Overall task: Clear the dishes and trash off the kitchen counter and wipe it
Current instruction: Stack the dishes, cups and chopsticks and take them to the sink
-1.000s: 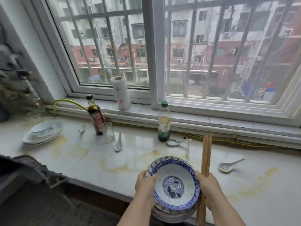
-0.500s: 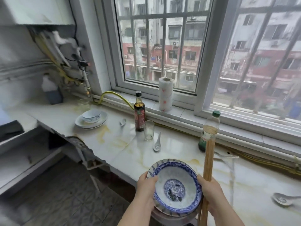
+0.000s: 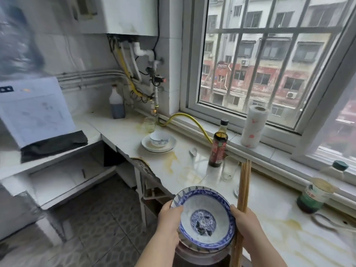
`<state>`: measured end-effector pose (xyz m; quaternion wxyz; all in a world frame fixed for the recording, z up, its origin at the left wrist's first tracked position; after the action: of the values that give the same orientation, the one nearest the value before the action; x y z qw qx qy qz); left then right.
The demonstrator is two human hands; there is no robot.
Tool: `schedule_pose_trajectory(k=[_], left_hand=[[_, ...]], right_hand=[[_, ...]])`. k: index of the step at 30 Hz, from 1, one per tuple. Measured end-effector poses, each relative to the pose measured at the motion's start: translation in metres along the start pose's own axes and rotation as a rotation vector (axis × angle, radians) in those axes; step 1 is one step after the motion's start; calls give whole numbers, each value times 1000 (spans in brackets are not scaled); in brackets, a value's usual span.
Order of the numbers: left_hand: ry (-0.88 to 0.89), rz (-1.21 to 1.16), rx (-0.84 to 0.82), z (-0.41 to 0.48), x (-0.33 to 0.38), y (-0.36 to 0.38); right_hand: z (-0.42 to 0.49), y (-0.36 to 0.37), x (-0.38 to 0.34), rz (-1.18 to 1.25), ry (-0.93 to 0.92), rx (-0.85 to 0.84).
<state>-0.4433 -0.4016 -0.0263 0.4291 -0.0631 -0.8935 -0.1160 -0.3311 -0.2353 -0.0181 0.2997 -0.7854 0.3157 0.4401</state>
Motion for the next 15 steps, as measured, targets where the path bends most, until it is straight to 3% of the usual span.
schedule_pose_trajectory(k=[15], left_hand=[[72,-226,356,3,47,-174]], right_hand=[[-33,197,-38,-238,-133,-365]])
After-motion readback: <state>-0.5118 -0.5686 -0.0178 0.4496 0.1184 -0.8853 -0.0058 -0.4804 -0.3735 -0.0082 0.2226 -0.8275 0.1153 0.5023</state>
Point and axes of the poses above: each hand's wrist, its own z-axis towards the middle knuckle, its own y-axis out of the palm, x = y × z, the point moved 3 cm from there along z, towards the middle knuckle, and after that the axes turned 1 degree about -y, right-handed, at the moved point
